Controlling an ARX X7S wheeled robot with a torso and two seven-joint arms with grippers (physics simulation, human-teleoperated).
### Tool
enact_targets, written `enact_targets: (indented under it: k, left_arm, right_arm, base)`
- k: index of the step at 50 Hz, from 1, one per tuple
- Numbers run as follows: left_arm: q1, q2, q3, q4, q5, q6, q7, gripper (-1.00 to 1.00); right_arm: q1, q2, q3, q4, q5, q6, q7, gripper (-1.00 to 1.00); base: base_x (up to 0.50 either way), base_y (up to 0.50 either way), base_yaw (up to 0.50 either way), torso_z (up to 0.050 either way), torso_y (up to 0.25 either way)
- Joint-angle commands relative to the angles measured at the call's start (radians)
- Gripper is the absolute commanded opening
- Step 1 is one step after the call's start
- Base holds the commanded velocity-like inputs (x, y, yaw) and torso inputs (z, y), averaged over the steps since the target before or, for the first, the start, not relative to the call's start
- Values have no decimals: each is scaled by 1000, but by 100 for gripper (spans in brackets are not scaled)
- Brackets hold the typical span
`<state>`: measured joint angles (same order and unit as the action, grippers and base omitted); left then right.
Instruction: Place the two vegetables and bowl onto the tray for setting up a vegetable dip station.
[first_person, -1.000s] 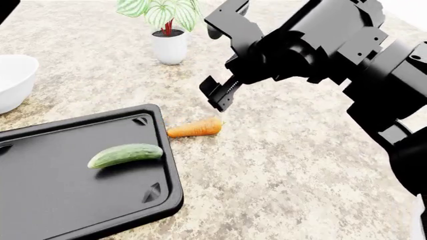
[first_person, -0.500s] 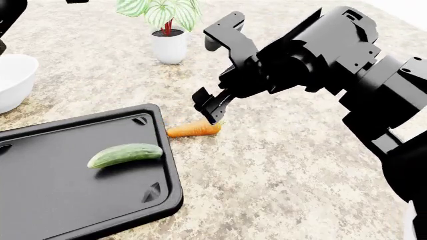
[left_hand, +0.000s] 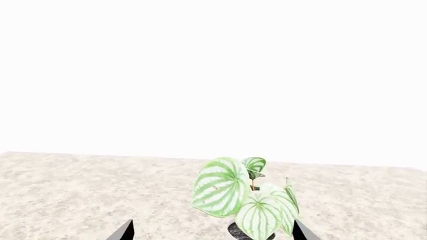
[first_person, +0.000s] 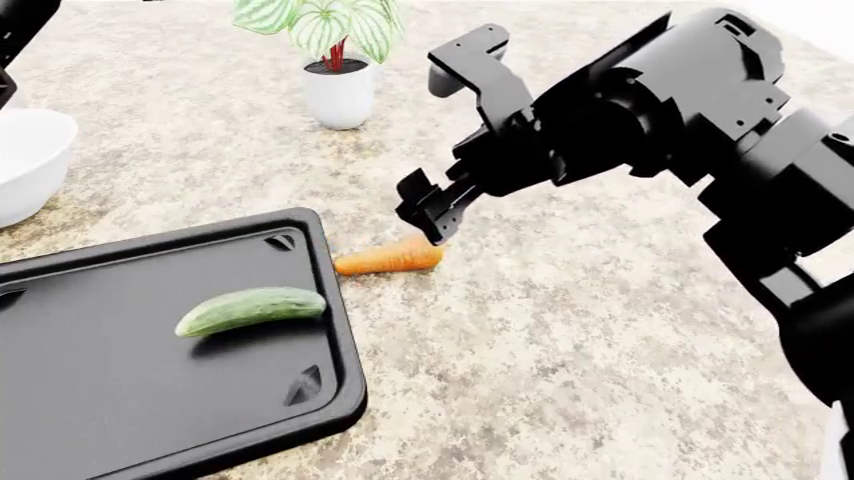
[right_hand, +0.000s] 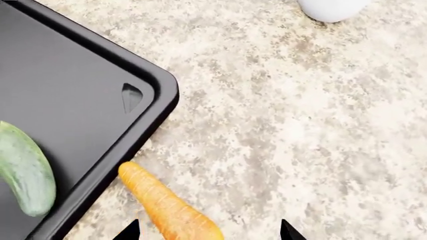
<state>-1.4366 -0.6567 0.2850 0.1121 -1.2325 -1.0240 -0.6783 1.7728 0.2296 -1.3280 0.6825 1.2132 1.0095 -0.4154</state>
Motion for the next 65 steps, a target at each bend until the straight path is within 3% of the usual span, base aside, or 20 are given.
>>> enact_targets:
  k: [1, 5, 9, 12, 14, 15, 19, 20, 34, 42, 47, 50, 52, 54, 61, 65]
  left_arm:
    - [1, -1, 2, 0, -3, 0, -1, 100]
    - [6, -2, 3, -1, 0, 5, 3, 100]
    - [12, -4, 5, -11, 11, 15, 13, 100]
    - [17, -1, 7, -14, 15, 22, 17, 100]
    - [24, -1, 7, -11, 13, 24, 17, 100]
    - [26, -3, 5, -9, 10, 23, 14, 100]
    - [23, -6, 3, -8, 6, 19, 11, 100]
    - [24, -8, 3, -8, 7, 20, 12, 100]
    - [38, -4, 5, -1, 5, 27, 7, 100]
    - [34, -2, 6, -3, 3, 27, 7, 100]
    - [40, -6, 3, -2, 1, 29, 7, 100]
    - [37, -4, 4, -3, 1, 29, 6, 100]
    - [42, -4, 3, -2, 0, 32, 6, 100]
    - [43, -5, 4, -2, 1, 32, 8, 100]
    - [43, -5, 6, -2, 0, 33, 6, 100]
    - [45, -7, 4, -2, 0, 35, 6, 100]
  right_arm:
    - [4, 8, -82, -53, -59, 4, -88, 100]
    - [3, -6, -51, 27, -42, -35, -149, 100]
    - [-7, 0, -113, 12, -133, -90, -120, 100]
    - [-17, -29, -36, 130, -74, -101, -108, 100]
    - [-27, -62, -86, 186, -155, -158, -78, 100]
    - [-31, -115, -97, 298, -138, -107, -180, 100]
    - [-45, -116, -48, 324, -119, -180, -166, 100]
    - [-38, -136, -73, 352, -132, -166, -234, 100]
    - [-83, -60, -31, 174, -124, -281, -162, 100]
    - [-74, -12, -53, 33, -105, -210, -165, 100]
    - [-91, 26, 22, -13, -132, -361, -20, 100]
    - [-84, 37, -45, -94, -133, -291, -117, 100]
    - [-73, 18, 21, -14, -46, -248, -128, 100]
    - [-69, -4, 21, 58, -76, -279, -90, 100]
    - [-85, 53, -26, -88, -161, -345, -27, 100]
    - [-85, 35, -9, -30, -98, -276, -81, 100]
  base:
    - [0, 0, 0, 0, 0]
    - [0, 0, 0, 0, 0]
    - [0, 0, 0, 0, 0]
    - [0, 0, 0, 0, 0]
    - [0, 0, 0, 0, 0]
    - [0, 0, 0, 0, 0]
    - [0, 0, 0, 0, 0]
    - [0, 0, 0, 0, 0]
    - [0, 0, 0, 0, 0]
    - [0, 0, 0, 0, 0]
    - [0, 0, 0, 0, 0]
    - [0, 0, 0, 0, 0]
    - [0, 0, 0, 0, 0]
    - [0, 0, 0, 0, 0]
    - [0, 0, 0, 0, 0]
    - [0, 0, 0, 0, 0]
